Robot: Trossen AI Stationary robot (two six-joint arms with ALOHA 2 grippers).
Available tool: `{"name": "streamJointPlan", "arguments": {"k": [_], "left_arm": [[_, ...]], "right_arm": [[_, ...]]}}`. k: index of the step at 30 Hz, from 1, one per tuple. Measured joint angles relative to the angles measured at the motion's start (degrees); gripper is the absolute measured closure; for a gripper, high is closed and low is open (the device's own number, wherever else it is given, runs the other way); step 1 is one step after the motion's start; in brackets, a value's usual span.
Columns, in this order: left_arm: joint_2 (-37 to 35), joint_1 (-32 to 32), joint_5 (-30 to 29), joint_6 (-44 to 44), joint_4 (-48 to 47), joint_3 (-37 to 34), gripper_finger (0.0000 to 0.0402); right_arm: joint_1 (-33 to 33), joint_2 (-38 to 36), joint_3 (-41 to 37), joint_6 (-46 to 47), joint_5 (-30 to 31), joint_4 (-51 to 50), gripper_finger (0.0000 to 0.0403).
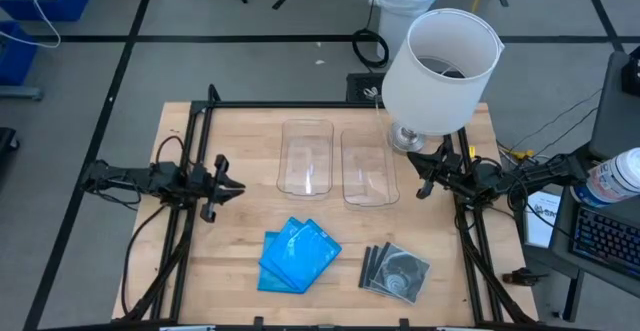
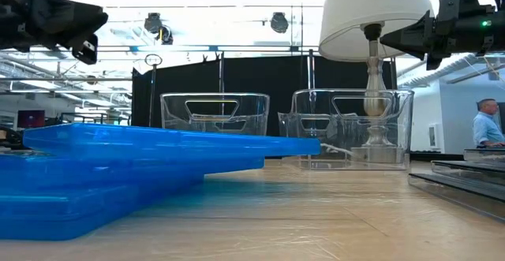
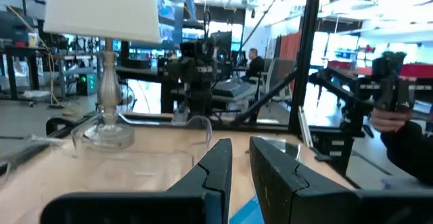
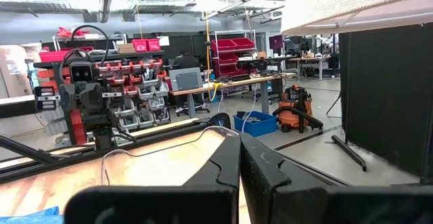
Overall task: Pick & place jewel cases by type
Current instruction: Put the black cd case into the right transparent bin
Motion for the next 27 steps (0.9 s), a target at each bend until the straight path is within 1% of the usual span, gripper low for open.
{"name": "streamJointPlan", "arguments": {"k": [5,8,9,12,14,16,17,19,21,23,27], "left_arm": [[0.0,0.0,-1.7,1.2,0.5,0.0,0.0339],[0.0,0.0,-5.5,-0.4,4.1,0.0,0.0339],[0.0,0.0,-6.9,-1.1,4.7,0.0,0.0339],[0.7,0.0,-9.3,1.3,4.1,0.0,0.0339],[2.2,0.0,-9.6,2.3,3.1,0.0,0.0339],[4.7,0.0,-9.6,2.5,3.8,0.0,0.0339],[6.1,0.0,-9.6,2.7,5.1,0.0,0.0339],[9.0,0.0,-9.5,3.3,8.0,0.0,0.0339],[11.9,0.0,-8.7,3.9,10.9,0.0,0.0339],[14.5,0.0,-8.2,5.1,13.6,0.0,0.0339],[18.9,0.0,-8.1,6.7,17.4,0.0,0.0339]], "right_arm": [[0.0,0.0,0.0,0.0,0.0,0.0,0.0403],[0.0,0.0,0.0,-0.6,0.0,0.3,0.0403],[0.0,0.0,0.0,-1.3,0.0,0.4,0.0403],[0.0,0.1,0.1,-6.1,0.0,-0.1,0.0403],[0.0,0.1,1.4,-8.9,0.9,-3.1,0.0403],[0.1,0.7,3.7,-9.3,1.6,-8.4,0.0403],[0.2,1.3,5.5,-9.1,1.5,-13.0,0.0403],[0.8,2.7,10.8,-8.6,1.6,-17.3,0.0403],[1.8,4.6,16.5,-8.3,4.2,-22.7,0.0403],[3.0,7.7,21.6,-7.3,6.6,-30.4,0.0403],[5.6,14.2,33.3,-0.7,7.6,-43.8,0.0403]]}}
